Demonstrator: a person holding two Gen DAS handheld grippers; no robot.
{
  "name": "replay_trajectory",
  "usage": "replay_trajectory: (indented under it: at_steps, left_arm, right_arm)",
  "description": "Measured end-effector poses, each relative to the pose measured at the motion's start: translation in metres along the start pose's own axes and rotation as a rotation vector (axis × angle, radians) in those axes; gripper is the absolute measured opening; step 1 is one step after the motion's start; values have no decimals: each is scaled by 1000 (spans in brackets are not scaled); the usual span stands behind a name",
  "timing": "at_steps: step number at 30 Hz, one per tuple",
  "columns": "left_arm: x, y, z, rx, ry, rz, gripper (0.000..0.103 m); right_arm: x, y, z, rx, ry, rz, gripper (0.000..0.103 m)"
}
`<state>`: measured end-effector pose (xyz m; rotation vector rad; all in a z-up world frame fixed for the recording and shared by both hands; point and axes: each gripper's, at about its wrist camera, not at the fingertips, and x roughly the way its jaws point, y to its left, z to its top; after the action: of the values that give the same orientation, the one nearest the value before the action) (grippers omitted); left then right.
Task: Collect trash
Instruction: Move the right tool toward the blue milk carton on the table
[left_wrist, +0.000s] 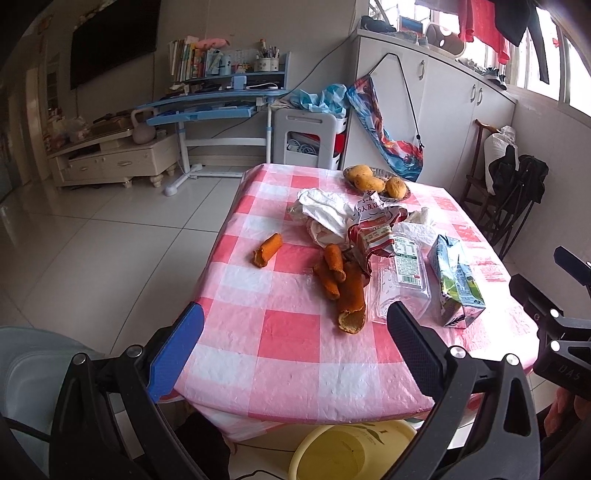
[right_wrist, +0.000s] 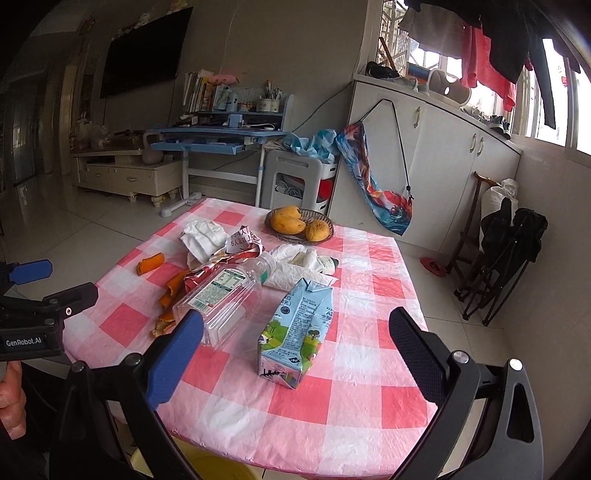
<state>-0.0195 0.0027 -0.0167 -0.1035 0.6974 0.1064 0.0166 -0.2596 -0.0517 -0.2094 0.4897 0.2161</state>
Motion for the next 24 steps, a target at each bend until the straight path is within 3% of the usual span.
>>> replay_trajectory:
  at_steps: [24]
  left_arm:
    - [1, 5, 0, -21, -5, 3, 96]
  right_arm:
    - [1, 1, 3, 6, 7, 13, 97]
